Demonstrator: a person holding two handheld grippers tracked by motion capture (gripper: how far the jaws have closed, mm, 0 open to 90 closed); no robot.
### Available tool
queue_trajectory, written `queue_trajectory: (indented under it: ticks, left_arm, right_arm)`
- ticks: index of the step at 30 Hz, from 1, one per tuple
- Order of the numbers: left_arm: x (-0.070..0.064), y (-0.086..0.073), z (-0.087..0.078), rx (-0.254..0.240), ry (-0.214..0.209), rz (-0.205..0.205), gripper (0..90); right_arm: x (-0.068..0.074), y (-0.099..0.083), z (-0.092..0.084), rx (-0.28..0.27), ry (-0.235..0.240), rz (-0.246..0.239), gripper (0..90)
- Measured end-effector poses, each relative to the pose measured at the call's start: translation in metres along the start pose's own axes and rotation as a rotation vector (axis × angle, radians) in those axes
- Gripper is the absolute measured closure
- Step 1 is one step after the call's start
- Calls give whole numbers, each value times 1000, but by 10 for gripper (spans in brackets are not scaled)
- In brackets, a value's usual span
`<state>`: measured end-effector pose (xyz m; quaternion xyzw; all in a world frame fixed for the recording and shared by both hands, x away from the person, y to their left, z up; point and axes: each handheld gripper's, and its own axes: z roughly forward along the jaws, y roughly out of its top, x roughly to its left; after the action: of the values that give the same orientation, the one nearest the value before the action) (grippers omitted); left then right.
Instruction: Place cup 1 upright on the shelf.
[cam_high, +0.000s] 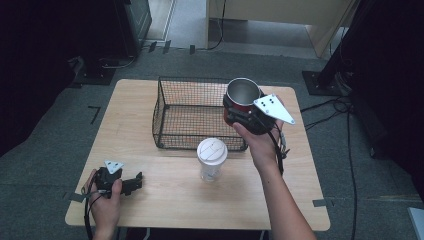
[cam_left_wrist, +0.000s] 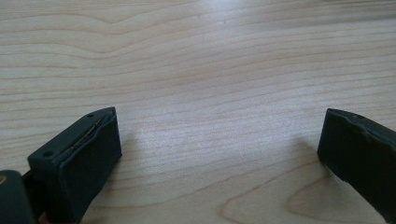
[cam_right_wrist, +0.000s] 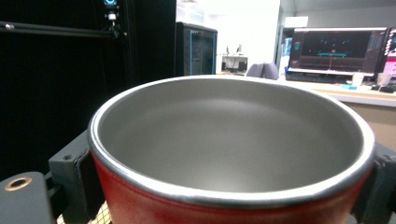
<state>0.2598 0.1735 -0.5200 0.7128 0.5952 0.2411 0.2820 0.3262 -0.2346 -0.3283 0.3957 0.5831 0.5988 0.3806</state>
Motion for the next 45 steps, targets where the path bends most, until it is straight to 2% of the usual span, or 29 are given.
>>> queue_trajectory:
  ticks: [2,7,9,10,14,15,17,19,22,23,27,28,30,31,37,45]
  left_arm:
    - [0,0,0,1,0,0,2]
    - [0,0,0,0,0,0,2]
    - [0,0,0,1,0,0,2]
    - [0,0,0,0,0,0,2]
    - [0,0,0,1,0,0,2]
    - [0,0,0,0,0,0,2]
    - [0,0,0,0,0,0,2]
    - [0,0,0,0,0,0,2]
    - [0,0,0,1,0,0,2]
    - [0,0,0,1,0,1,2]
    - [0,0,0,0,0,1,2]
    - [0,0,0,0,0,1,2]
    - [0,0,0,0,0,1,2]
    - [0,0,0,0,0,1,2]
    - [0,0,0,0,0,-1,2]
    - [0,0,0,2,-1,1,2]
  right_arm:
    - [-1,-1,3,5,3,6,74]
    - [-5,-14,29,39,20,17,74]
    - [-5,-15,32,41,23,19,74]
    - [-6,-20,41,49,35,25,74]
    - [-8,-27,52,58,31,43,74]
    - [-10,-33,62,61,29,58,74]
    - [-11,-35,65,57,29,59,74]
    - [-14,-46,79,49,33,69,74]
    - [-16,-51,86,58,33,63,74]
    - [-17,-58,93,72,42,68,74]
    - [-18,-64,101,92,38,83,74]
    - [-20,-70,108,90,30,80,74]
    - [-20,-72,110,95,27,75,74]
    - [-22,-77,117,115,31,72,74]
    - [-25,-86,130,151,44,54,74]
    - [-25,-96,143,214,94,36,73]
